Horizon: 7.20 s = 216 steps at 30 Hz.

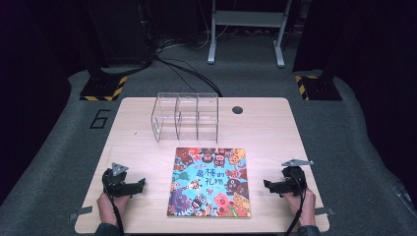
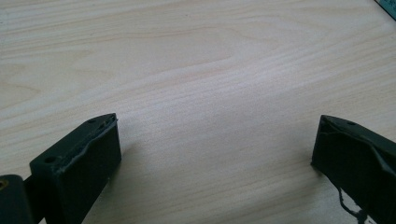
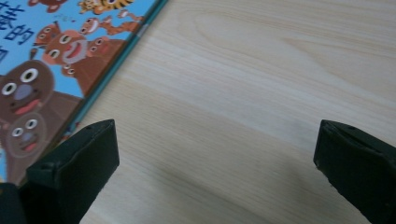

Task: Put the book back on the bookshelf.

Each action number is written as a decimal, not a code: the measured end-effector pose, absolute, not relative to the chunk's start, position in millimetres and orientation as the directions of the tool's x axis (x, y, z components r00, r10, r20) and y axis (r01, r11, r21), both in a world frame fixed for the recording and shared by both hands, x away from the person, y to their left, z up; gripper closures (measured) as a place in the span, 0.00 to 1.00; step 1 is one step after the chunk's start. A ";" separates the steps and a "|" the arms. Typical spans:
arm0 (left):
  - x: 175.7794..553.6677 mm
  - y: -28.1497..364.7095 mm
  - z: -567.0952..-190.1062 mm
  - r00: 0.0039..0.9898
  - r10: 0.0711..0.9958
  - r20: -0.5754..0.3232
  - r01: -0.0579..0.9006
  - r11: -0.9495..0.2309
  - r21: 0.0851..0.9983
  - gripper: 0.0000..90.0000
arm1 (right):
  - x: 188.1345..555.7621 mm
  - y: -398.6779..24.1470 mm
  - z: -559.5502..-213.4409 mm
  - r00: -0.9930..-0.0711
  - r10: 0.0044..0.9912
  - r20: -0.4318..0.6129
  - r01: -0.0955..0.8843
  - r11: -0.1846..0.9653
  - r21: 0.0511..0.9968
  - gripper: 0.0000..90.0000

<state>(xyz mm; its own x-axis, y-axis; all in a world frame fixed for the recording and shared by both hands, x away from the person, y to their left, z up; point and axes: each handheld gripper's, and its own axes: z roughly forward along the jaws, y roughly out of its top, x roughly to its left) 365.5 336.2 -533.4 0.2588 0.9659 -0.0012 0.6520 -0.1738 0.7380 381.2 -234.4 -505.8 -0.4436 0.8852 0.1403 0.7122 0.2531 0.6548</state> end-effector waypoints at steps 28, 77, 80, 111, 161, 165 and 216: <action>365.4 336.5 -532.9 0.261 0.965 -0.001 0.657 -0.177 0.733 0.01 | 397.7 -180.6 -497.0 -0.567 0.788 0.238 0.738 0.358 0.572 0.00; 365.3 337.4 -532.5 0.269 0.963 0.008 0.657 -0.190 0.730 0.01 | 416.4 -131.7 -502.6 -0.645 0.719 0.260 0.736 0.492 0.466 0.01; 365.4 336.7 -532.9 0.263 0.965 0.002 0.655 -0.180 0.734 0.01 | 415.4 -127.6 -502.1 -0.642 0.729 0.239 0.738 0.503 0.449 0.00; 376.7 267.3 -525.1 0.465 0.884 0.049 0.643 -0.375 0.668 0.00 | 411.4 -127.1 -503.2 -0.653 0.717 0.242 0.727 0.505 0.465 0.00; 377.8 255.6 -527.4 0.491 0.871 0.026 0.631 -0.376 0.679 0.00 | 399.2 -142.6 -497.2 -0.710 0.555 0.433 0.675 0.362 0.643 0.08; 377.7 255.5 -527.5 0.493 0.870 0.026 0.629 -0.377 0.680 0.00 | 400.3 -125.3 -493.8 -0.727 0.589 0.352 0.650 0.427 0.628 0.08; 378.4 257.2 -527.6 0.508 0.860 0.033 0.618 -0.391 0.681 0.00 | 416.8 -135.6 -499.9 -0.654 0.673 0.346 0.726 0.430 0.536 0.05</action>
